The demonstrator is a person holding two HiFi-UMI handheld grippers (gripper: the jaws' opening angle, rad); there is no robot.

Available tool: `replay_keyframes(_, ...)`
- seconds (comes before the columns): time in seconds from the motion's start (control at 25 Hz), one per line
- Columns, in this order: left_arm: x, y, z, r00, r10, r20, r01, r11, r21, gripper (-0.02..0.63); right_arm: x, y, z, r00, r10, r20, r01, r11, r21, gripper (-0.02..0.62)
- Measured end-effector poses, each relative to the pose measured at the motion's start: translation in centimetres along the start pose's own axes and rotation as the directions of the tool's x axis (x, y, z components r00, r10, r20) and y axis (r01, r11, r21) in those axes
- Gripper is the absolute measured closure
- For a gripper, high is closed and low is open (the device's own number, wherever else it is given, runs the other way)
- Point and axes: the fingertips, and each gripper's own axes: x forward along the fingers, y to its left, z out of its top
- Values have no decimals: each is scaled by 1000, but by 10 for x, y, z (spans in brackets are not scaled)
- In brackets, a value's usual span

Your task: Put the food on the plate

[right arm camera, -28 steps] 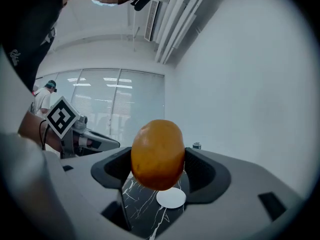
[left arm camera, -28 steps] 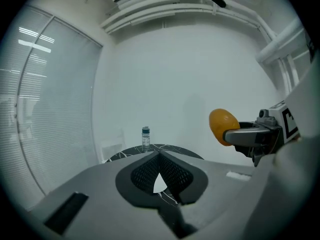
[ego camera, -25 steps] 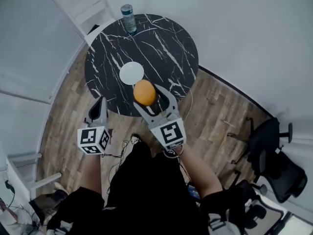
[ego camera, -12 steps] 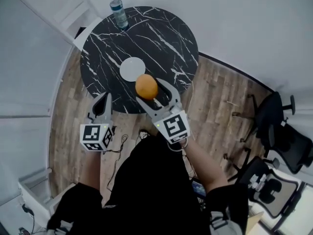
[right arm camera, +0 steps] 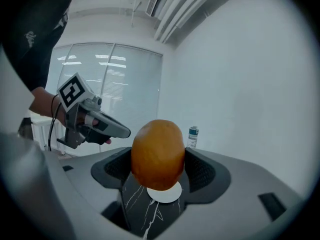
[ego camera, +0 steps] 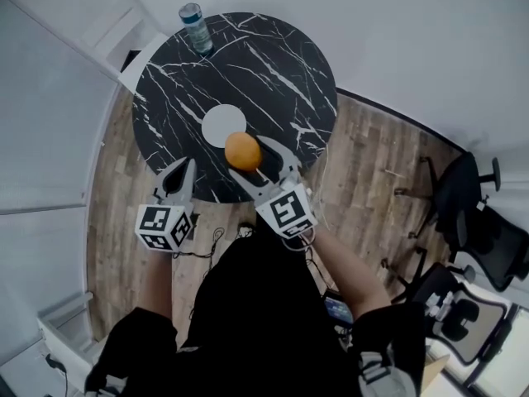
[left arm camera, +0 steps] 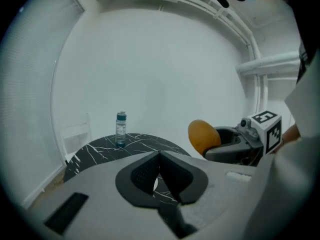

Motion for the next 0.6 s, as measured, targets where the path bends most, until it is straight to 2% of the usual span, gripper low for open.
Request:
replay_keyframes(0.12, 21, 1, 3, 997, -77, -13, 76, 992, -98, 606, 19, -9, -12, 1000, 23, -19, -23, 999, -31, 279)
replay_keyframes(0.28, 48, 13, 4, 995, -79, -57, 72, 991, -110, 606, 45, -21, -31, 997, 63, -53, -65, 997, -44, 279)
replay_keyframes(0.52, 95, 19, -13, 984, -132, -121, 103, 970, -220, 601, 83, -34, -66, 985, 148, -86, -150, 988, -26, 279)
replay_keyframes(0.6, 107, 17, -20, 976, -171, -132, 126, 946, -298, 535, 95, -37, -79, 981, 168, -100, -171, 985, -21, 279)
